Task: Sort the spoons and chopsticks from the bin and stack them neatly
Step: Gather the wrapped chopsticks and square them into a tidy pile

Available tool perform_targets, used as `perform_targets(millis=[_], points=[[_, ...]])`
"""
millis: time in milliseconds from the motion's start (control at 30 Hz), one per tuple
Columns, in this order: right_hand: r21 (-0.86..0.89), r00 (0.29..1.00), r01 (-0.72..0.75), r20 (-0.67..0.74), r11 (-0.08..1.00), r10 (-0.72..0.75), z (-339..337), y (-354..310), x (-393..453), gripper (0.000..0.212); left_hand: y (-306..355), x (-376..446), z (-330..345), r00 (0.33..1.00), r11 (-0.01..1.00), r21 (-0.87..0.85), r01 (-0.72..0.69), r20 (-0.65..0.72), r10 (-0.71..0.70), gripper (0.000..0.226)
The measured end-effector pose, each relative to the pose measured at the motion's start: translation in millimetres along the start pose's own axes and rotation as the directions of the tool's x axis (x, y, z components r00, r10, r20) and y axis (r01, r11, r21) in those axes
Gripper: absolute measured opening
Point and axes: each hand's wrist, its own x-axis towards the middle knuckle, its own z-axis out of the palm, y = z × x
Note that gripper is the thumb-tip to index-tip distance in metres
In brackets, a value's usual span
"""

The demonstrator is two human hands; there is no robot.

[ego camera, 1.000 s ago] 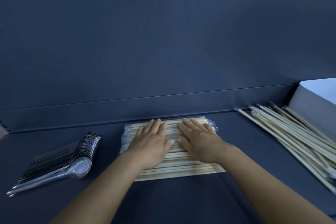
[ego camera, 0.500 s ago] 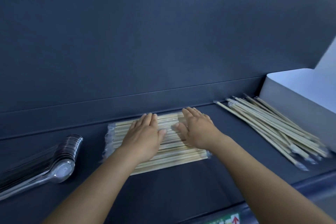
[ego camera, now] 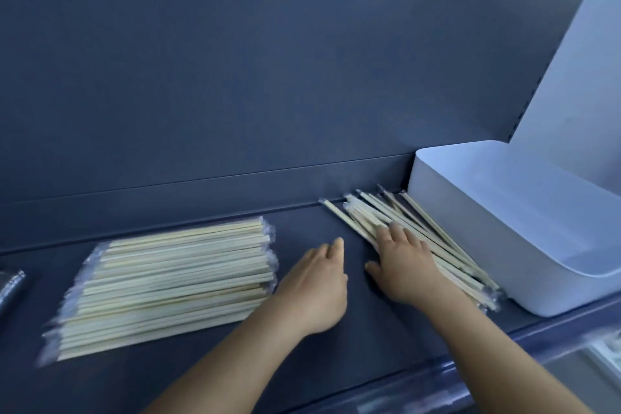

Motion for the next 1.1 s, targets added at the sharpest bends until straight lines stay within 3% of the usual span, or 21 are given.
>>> perform_targets(millis=[133, 233, 433, 567, 700, 800, 933, 1000, 1100], points=[[0.019, 0.975, 0.206, -0.093, 0.978, -0.204, 7, 5, 2, 0.049, 8, 11, 15, 0.996, 0.997, 0.012, 0.081, 0.032, -0.082, 0.068], [0.075, 0.979, 0.183, -0.104, 0.980, -0.174, 6, 1, 9, 0.050, 10, 12, 21, 0.994, 0.994, 0.010, 0.108, 0.005, -0.108, 0.070], [0.038, 0.983, 0.185, -0.006, 0.982, -0.185, -1, -7, 24, 0.029, 11, 10, 23, 0.989, 0.987, -0.063, 0.150, 0.008, -0.149, 0.070], [0.029, 0.965, 0.258, 0.050, 0.966, -0.259, -1, -17, 28, 0.026, 10, 14, 20, 0.982, 0.952, -0.248, 0.179, -0.016, -0.189, 0.067], [0.312, 0.981, 0.152, 0.066, 0.938, -0.181, -21, -15, 33, 0.025, 15, 16, 2, 0.954, 0.840, -0.528, 0.126, -0.168, -0.249, 0.064], [0.604, 0.969, 0.239, -0.094, 0.761, -0.229, -48, -12, 31, 0.013, 27, 17, -29, 0.924, 0.690, -0.723, -0.019, -0.276, -0.264, 0.061], [0.846, 0.930, 0.361, -0.294, 0.392, -0.223, -77, -21, 13, 0.016, 46, 12, -74, 0.909, 0.484, -0.824, -0.293, -0.397, -0.127, 0.025], [0.895, 0.916, 0.386, -0.343, 0.223, -0.211, -83, -26, 7, 0.021, 49, 10, -90, 0.902, 0.469, -0.815, -0.340, -0.423, -0.083, 0.018], [0.884, 0.886, 0.443, -0.406, 0.150, -0.222, -86, -32, 4, 0.023, 49, 7, -106, 0.904, 0.491, -0.791, -0.364, -0.428, -0.018, 0.018]])
